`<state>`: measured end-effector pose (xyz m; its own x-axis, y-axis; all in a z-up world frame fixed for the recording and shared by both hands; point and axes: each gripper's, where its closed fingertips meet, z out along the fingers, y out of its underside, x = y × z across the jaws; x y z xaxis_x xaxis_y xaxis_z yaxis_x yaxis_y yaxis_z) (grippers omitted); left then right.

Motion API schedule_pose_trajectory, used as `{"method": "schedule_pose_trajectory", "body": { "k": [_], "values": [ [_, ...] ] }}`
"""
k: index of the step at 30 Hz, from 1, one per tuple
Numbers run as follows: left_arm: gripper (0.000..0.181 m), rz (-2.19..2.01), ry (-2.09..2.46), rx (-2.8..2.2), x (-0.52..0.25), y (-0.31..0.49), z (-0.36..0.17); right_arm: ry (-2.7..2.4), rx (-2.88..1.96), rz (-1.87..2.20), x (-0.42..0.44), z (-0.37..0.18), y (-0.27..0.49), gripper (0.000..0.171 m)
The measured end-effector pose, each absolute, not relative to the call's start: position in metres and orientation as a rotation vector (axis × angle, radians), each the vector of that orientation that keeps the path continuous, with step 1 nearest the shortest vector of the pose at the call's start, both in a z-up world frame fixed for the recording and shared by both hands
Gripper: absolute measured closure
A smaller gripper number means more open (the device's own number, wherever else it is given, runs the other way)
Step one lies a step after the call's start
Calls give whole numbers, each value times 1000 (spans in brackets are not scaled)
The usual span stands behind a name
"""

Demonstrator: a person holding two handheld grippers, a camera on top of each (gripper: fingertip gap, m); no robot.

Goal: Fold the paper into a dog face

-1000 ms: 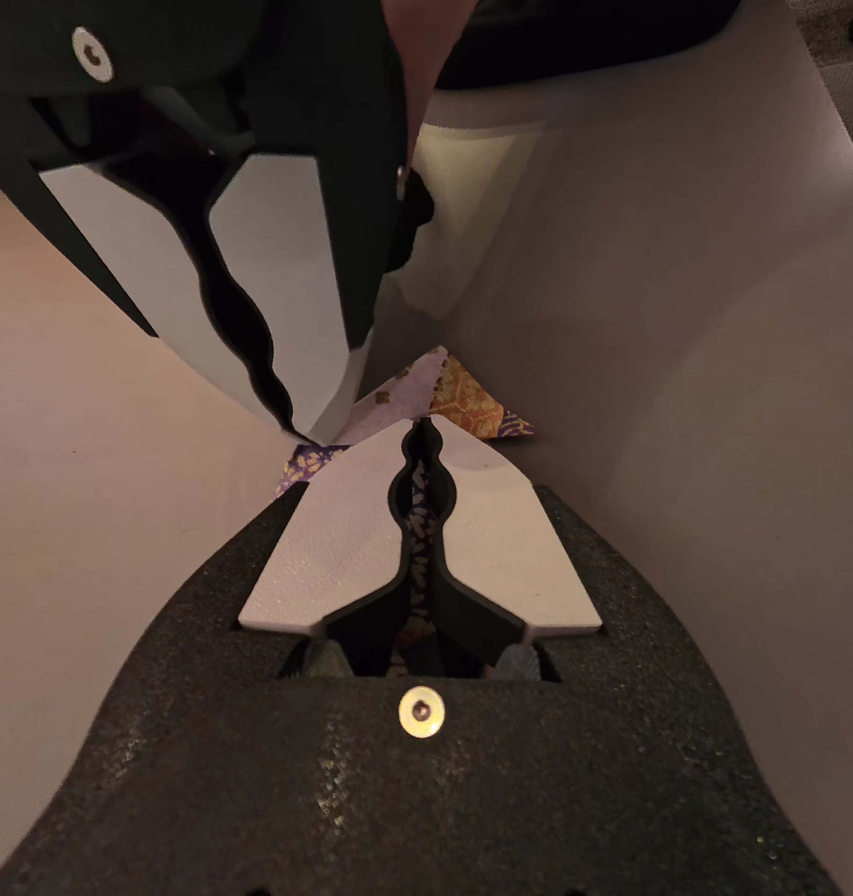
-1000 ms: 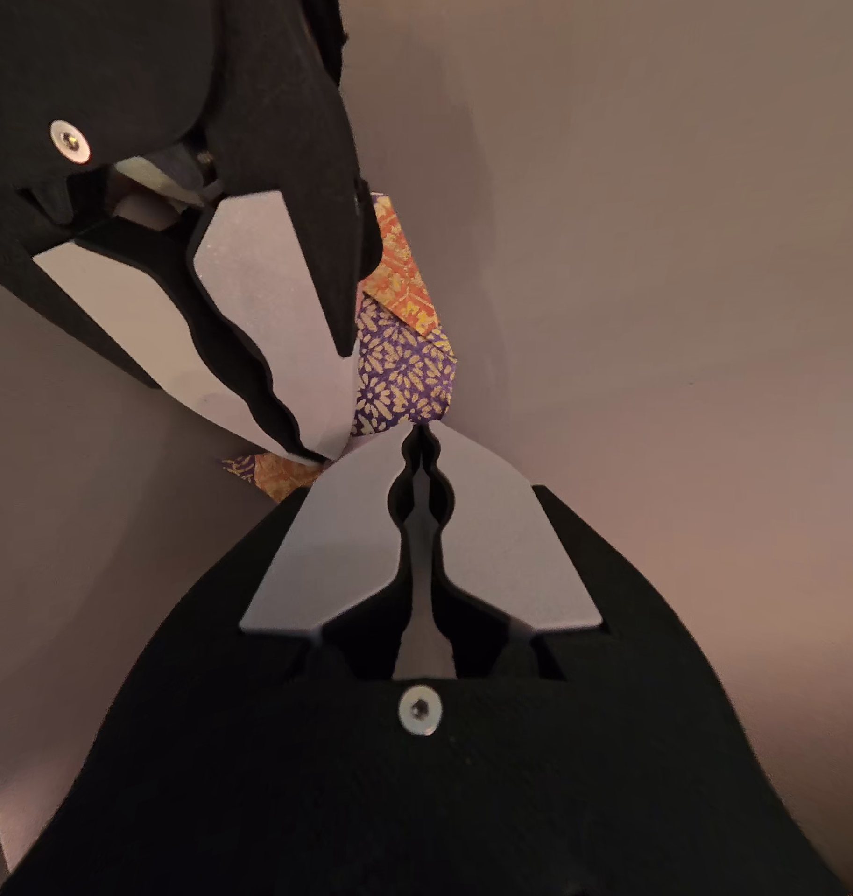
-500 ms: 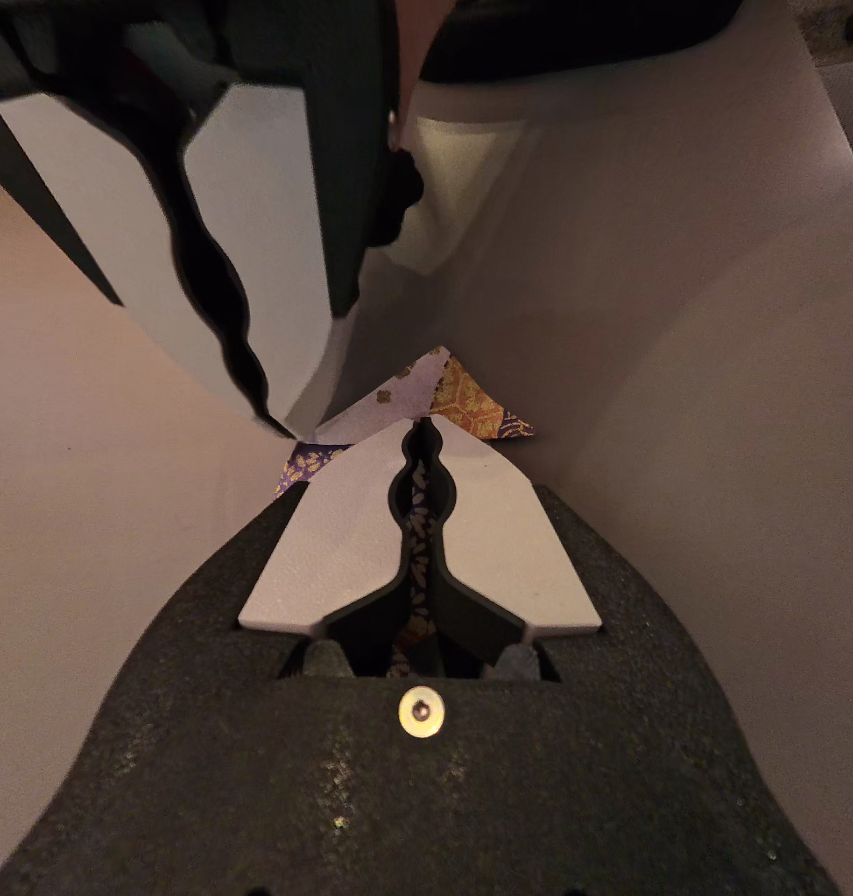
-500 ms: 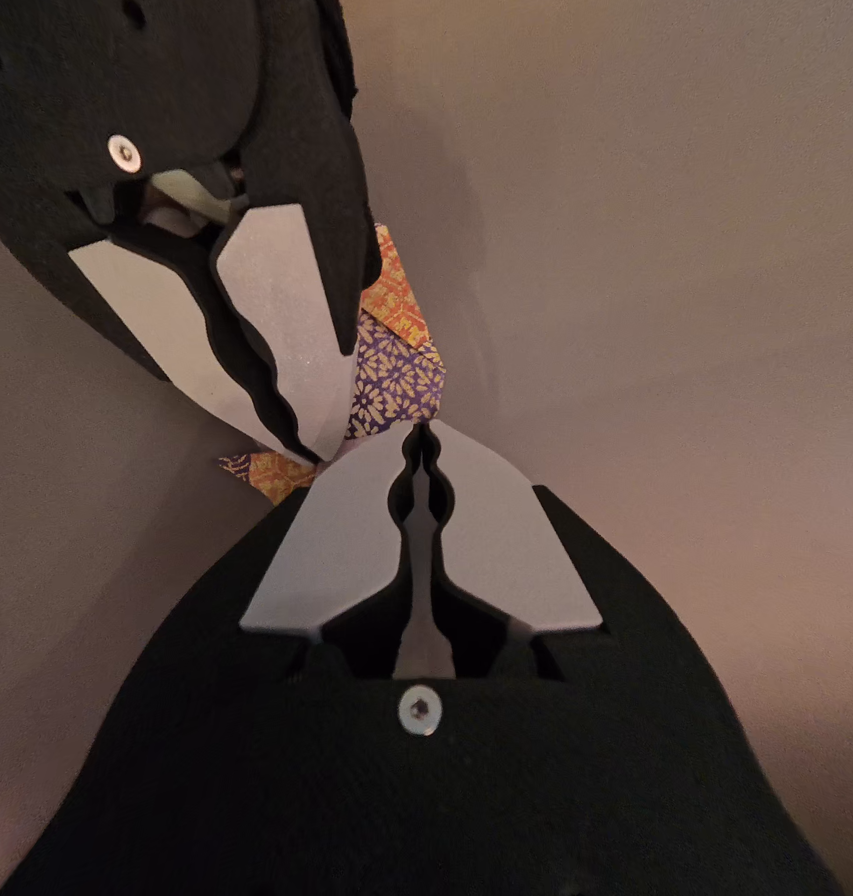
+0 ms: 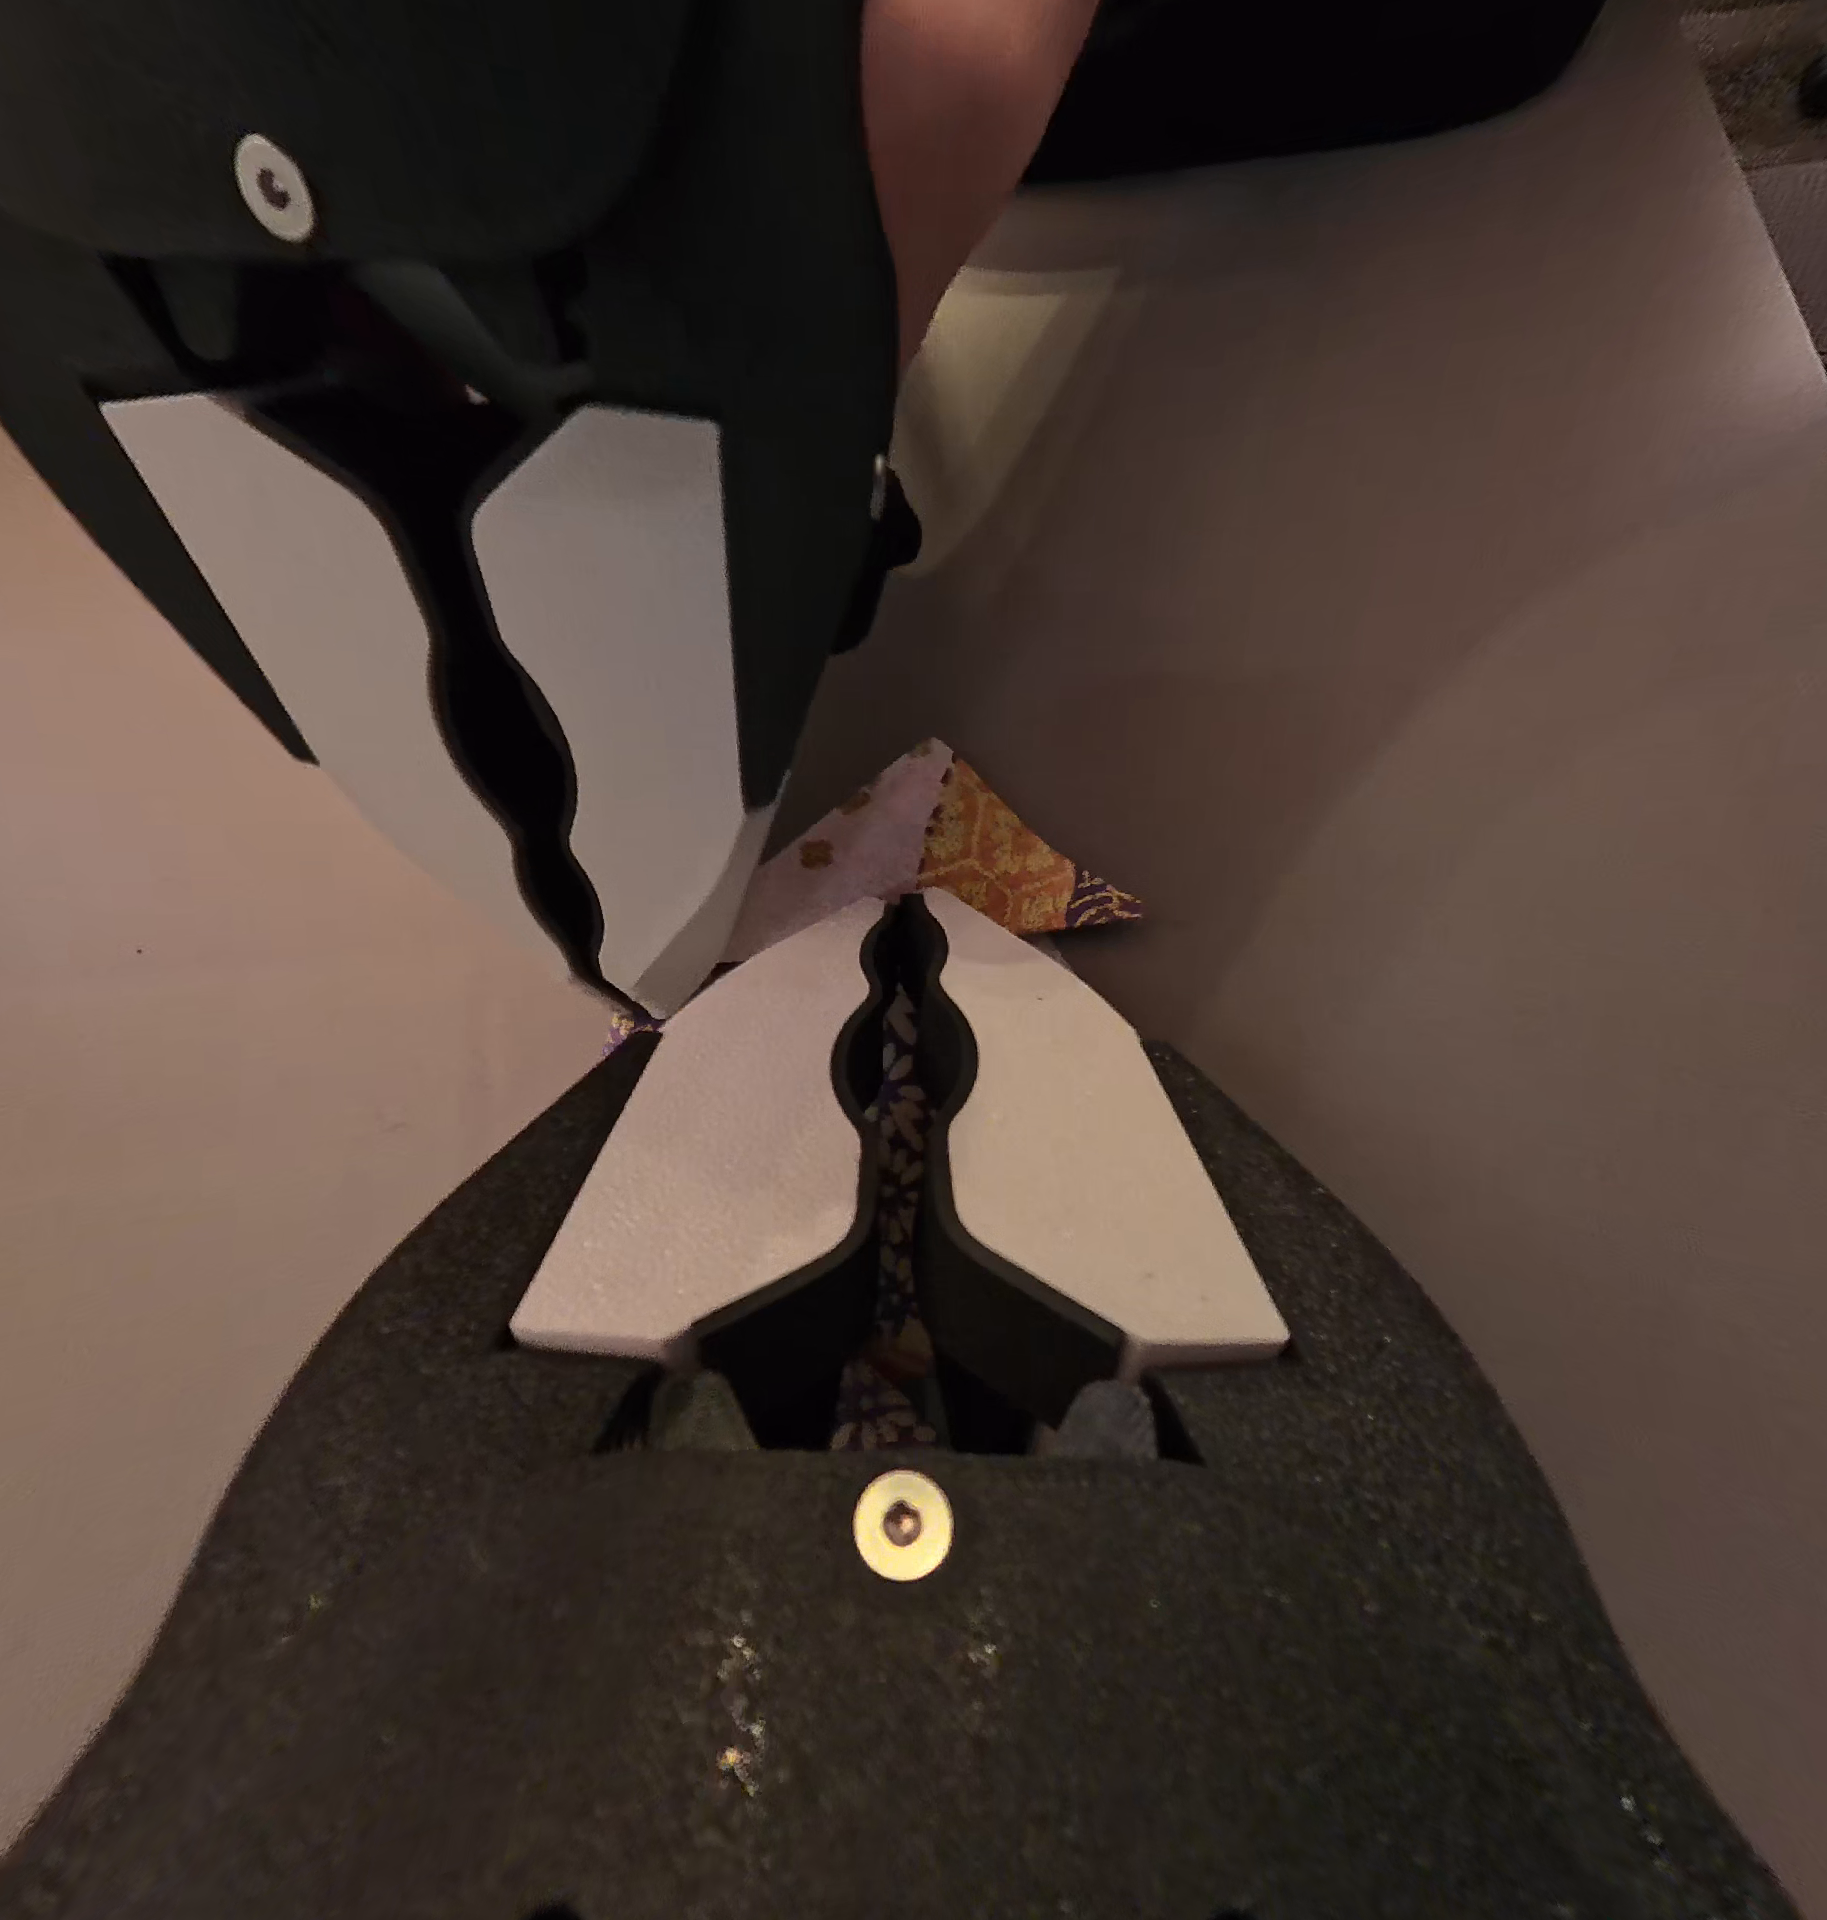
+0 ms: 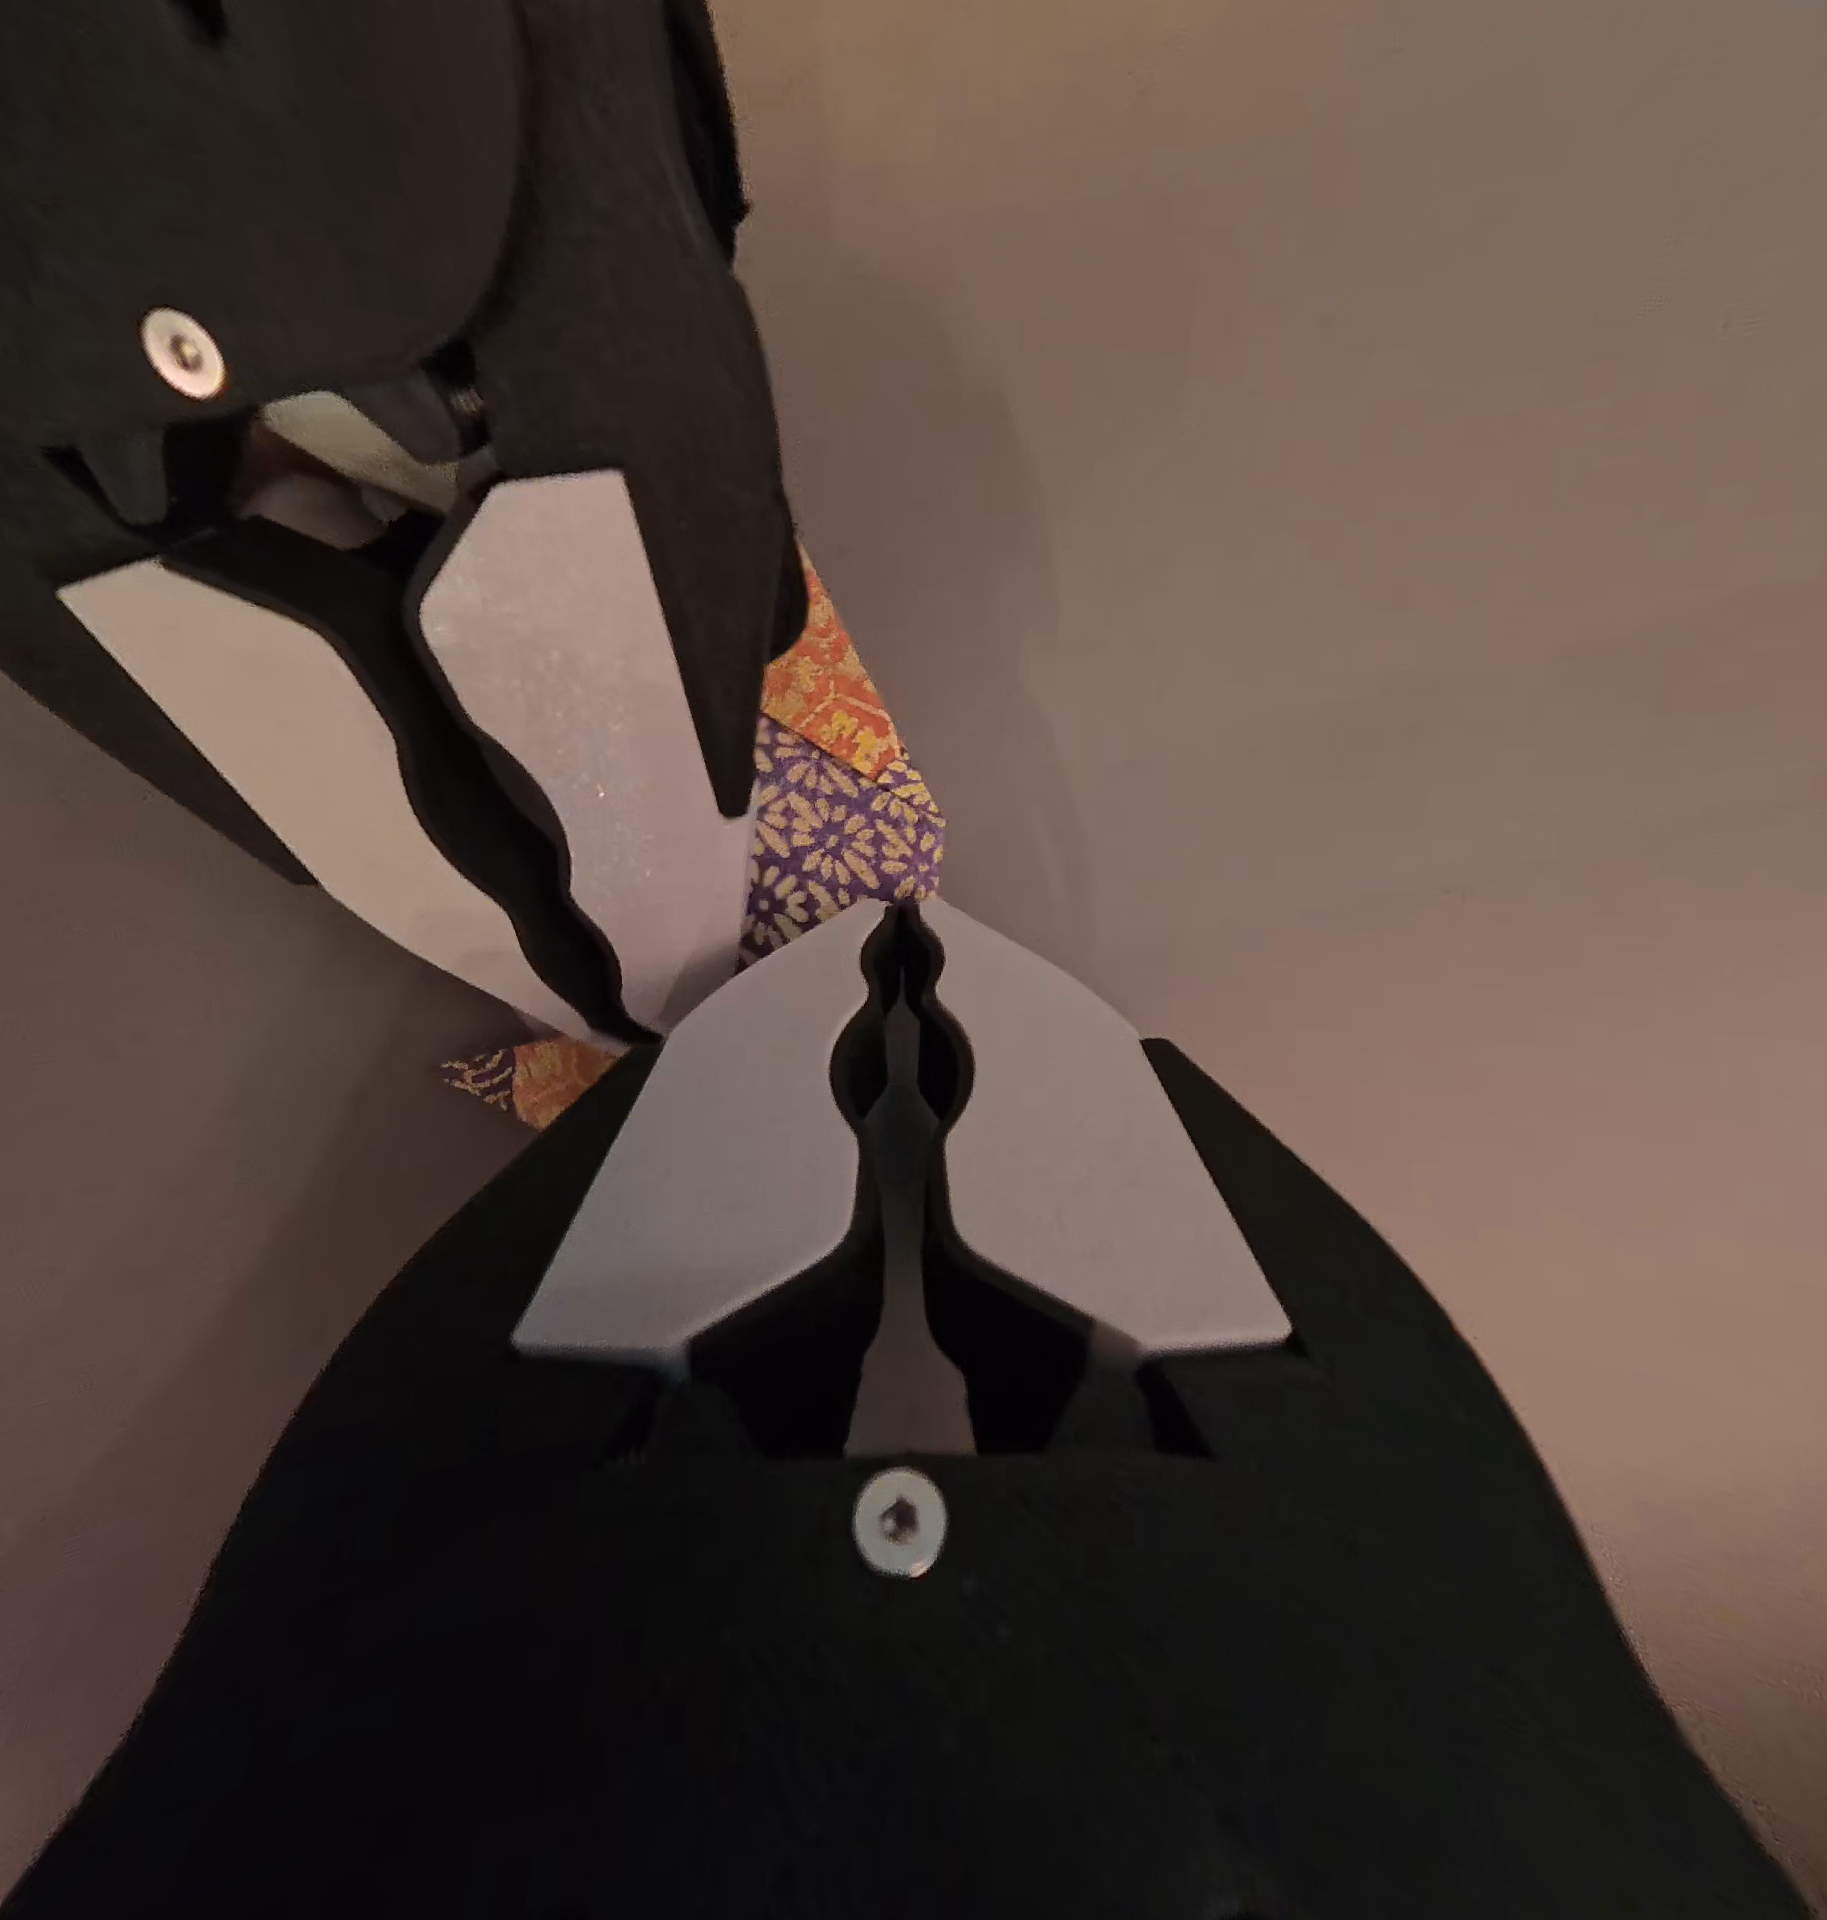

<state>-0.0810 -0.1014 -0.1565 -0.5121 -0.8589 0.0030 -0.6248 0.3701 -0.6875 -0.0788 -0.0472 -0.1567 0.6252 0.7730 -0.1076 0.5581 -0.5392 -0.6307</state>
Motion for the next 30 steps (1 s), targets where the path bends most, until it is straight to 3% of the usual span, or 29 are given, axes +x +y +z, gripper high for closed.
{"method": "schedule_pose_trajectory", "body": {
  "k": [10, 14, 30],
  "values": [
    [181, -926, 2271, -1309, -82, -103, -157, -923, -2226, 591, -73, -134, -40, 170],
    [181, -929, 2273, -1315, -82, -103, -157, -1013, -2319, 550, -74, -156, -49, 168],
    [181, -930, 2271, -1328, -82, -102, -157, -1017, -2188, 486, -70, -144, -48, 169]
  ]
}}
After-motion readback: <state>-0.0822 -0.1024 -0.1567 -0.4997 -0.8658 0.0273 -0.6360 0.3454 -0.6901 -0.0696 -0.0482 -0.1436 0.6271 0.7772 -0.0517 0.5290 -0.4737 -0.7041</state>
